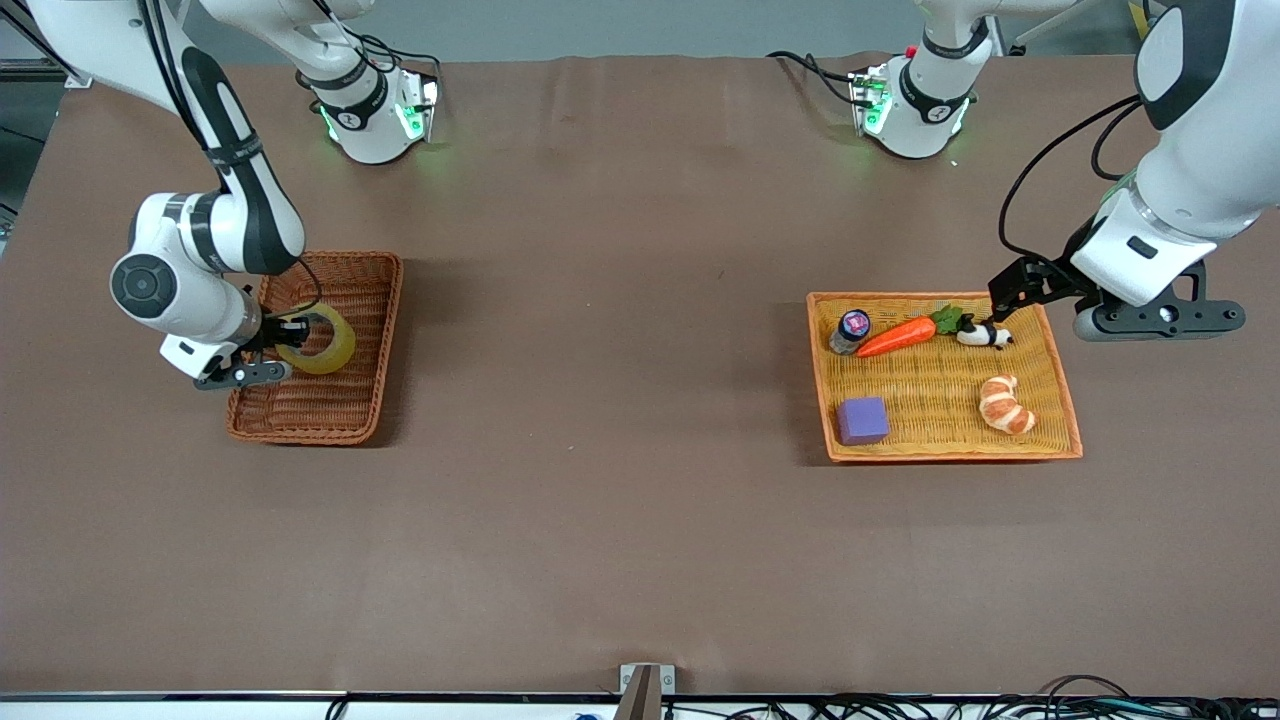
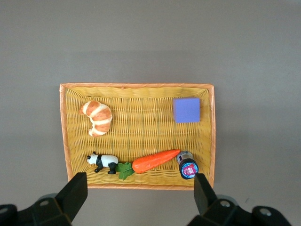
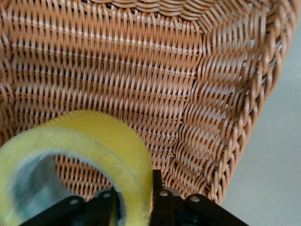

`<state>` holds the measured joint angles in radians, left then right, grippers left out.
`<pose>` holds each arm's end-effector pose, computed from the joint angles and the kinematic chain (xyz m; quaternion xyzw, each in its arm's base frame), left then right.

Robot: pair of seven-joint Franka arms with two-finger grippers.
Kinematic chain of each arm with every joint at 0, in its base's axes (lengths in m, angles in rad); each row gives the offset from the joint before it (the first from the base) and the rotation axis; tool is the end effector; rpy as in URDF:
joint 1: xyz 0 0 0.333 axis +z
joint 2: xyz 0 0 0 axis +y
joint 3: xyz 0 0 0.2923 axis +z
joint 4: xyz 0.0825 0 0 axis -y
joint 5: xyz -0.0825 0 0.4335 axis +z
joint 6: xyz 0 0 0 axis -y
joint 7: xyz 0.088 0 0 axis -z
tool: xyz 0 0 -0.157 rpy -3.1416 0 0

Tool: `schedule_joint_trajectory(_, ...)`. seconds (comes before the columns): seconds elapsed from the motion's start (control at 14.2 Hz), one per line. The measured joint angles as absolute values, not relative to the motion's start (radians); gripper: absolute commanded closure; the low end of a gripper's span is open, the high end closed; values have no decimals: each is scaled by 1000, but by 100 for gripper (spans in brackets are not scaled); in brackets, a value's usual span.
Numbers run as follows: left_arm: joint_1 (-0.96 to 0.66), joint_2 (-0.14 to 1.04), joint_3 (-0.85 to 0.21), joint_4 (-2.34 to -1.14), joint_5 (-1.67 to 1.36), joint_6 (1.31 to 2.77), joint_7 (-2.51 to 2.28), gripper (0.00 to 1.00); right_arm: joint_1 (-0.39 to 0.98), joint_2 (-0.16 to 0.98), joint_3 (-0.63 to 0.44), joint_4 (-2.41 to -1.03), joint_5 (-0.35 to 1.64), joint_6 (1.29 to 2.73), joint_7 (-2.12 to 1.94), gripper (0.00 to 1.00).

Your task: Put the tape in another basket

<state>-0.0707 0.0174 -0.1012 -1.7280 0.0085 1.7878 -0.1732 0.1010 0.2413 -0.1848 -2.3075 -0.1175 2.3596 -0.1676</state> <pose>0.6144 -0.1052 0.4767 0.9998 -0.0002 0.0215 0.0004 0.5158 -0.0559 0.1156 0.9900 0.0874 -0.0999 0.0473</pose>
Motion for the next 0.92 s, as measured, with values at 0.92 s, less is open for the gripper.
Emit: schedule_joint_trajectory(0.92, -68, 17, -101, -1718, 8, 1790, -173, 0, 108, 120, -115, -1741, -82, 1876, -161, 0)
